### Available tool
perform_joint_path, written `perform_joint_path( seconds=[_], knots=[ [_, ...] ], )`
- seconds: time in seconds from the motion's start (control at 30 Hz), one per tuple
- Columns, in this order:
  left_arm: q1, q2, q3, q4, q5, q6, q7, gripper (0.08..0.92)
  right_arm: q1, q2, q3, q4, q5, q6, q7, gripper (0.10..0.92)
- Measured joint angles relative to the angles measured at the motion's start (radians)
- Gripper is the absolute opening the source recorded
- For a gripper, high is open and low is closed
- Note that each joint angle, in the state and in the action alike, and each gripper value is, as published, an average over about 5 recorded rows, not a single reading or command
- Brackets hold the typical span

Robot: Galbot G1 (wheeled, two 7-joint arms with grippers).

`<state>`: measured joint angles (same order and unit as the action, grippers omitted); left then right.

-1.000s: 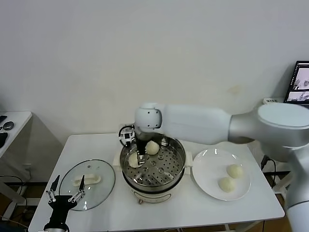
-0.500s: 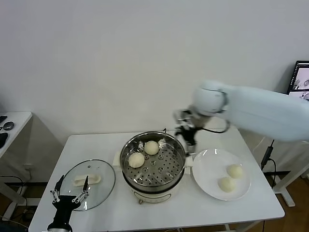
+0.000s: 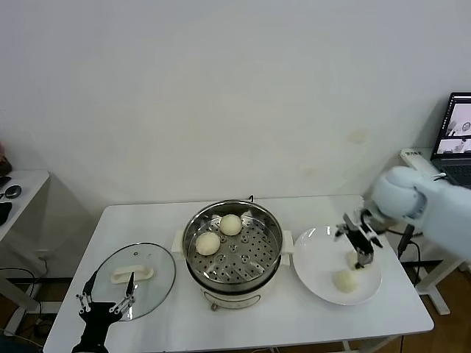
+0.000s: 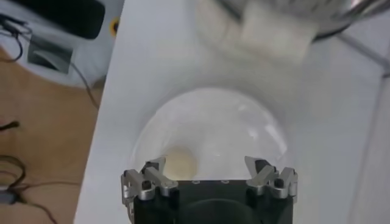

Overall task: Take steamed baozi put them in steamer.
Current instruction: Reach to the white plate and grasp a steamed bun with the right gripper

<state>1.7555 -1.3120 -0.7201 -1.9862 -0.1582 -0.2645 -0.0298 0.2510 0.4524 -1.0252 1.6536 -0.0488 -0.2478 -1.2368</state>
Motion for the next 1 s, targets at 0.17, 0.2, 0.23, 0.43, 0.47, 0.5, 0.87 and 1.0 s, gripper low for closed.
perform_joint_path(
  seconds=[0.17, 0.2, 0.23, 0.43, 0.47, 0.5, 0.87, 1.0],
  knots=[
    [0.007, -0.004, -0.006, -0.002, 0.003, 0.0, 0.0, 0.823, -0.148, -0.017, 0.099, -0.021, -0.07, 0.018, 0.023, 0.823],
    [0.008, -0.004, -0.006, -0.003, 0.003, 0.0, 0.0, 0.823, -0.174, -0.017, 0.117, -0.027, -0.082, 0.02, 0.028, 0.823],
    [0.009, -0.004, -0.007, -0.003, 0.004, 0.0, 0.0, 0.823, -0.199, -0.017, 0.135, -0.033, -0.093, 0.022, 0.034, 0.823],
    [0.015, -0.003, -0.015, -0.006, 0.004, -0.001, 0.001, 0.823, -0.327, 0.002, 0.227, -0.084, -0.145, 0.035, 0.068, 0.823],
    [0.016, -0.003, -0.017, -0.006, 0.004, -0.001, 0.001, 0.823, -0.344, 0.008, 0.24, -0.095, -0.152, 0.037, 0.073, 0.823],
    [0.017, -0.002, -0.018, -0.006, 0.004, -0.002, 0.001, 0.823, -0.359, 0.014, 0.251, -0.107, -0.158, 0.039, 0.079, 0.823],
    [0.017, -0.005, -0.026, -0.005, 0.003, -0.004, 0.002, 0.823, -0.451, 0.11, 0.319, -0.208, -0.196, 0.041, 0.12, 0.809],
    [0.015, -0.006, -0.027, -0.003, 0.003, -0.004, 0.002, 0.823, -0.464, 0.128, 0.331, -0.226, -0.208, 0.033, 0.121, 0.738]
  ],
)
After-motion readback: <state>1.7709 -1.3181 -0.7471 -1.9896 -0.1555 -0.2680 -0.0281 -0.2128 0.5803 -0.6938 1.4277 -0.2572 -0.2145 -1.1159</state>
